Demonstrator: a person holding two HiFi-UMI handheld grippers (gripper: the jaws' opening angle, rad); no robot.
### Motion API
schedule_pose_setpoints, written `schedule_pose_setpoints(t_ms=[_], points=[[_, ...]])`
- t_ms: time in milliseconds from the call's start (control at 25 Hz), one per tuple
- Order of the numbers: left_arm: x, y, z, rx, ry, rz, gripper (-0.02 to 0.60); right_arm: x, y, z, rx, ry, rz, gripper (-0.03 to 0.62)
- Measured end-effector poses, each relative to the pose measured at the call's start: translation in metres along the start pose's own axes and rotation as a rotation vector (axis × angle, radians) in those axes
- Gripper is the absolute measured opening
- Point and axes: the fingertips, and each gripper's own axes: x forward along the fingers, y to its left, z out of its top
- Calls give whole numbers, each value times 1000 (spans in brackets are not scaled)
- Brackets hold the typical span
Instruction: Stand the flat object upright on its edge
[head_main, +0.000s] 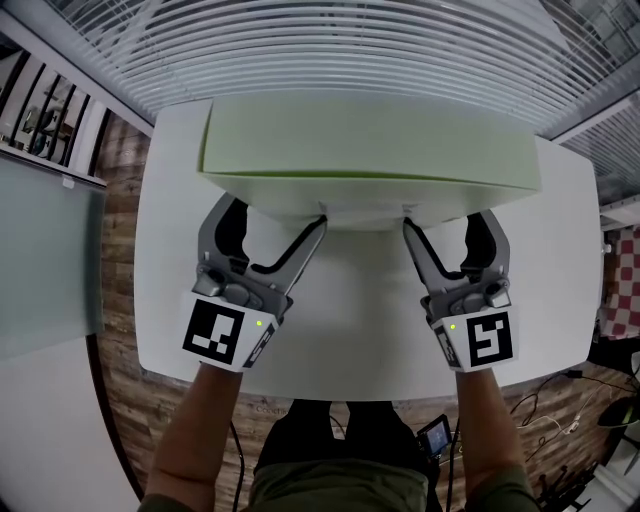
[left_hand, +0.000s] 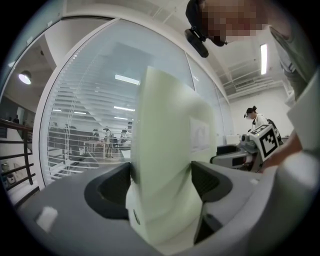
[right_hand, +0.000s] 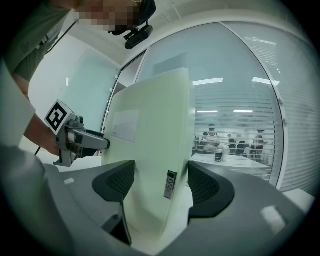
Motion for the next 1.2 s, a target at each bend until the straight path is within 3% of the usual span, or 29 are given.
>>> schedule_pose_setpoints(t_ms=[600, 1200], points=[[-21, 12, 2, -50, 18, 27, 364, -12, 1, 7, 16, 14, -15, 316], [-77, 15, 43, -48, 16, 67, 350, -61, 6, 50, 33, 27, -49, 313]])
